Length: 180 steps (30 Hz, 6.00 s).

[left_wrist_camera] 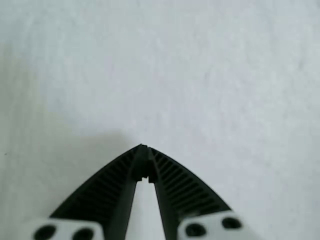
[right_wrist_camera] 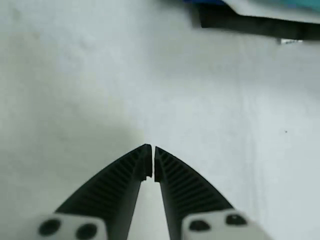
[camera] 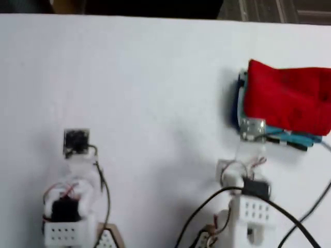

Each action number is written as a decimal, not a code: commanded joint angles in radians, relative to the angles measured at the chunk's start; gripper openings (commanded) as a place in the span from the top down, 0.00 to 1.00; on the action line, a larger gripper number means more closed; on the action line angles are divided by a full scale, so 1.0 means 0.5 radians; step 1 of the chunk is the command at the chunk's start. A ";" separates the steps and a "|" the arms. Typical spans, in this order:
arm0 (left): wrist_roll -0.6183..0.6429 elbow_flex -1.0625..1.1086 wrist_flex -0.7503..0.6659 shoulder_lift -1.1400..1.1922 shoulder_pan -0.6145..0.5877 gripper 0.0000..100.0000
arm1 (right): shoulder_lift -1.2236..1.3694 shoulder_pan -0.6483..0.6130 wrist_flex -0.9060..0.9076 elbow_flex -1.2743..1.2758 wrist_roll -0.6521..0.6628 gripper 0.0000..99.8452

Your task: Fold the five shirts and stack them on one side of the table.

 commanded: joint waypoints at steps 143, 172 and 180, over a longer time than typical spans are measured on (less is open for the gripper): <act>0.012 0.044 0.110 -0.058 0.055 0.97 | -0.879 -0.514 0.336 0.494 0.089 0.98; 0.012 0.044 0.110 -0.058 0.055 0.97 | -0.879 -0.514 0.336 0.494 0.089 0.98; 0.012 0.044 0.110 -0.058 0.055 0.97 | -0.879 -0.514 0.336 0.494 0.089 0.98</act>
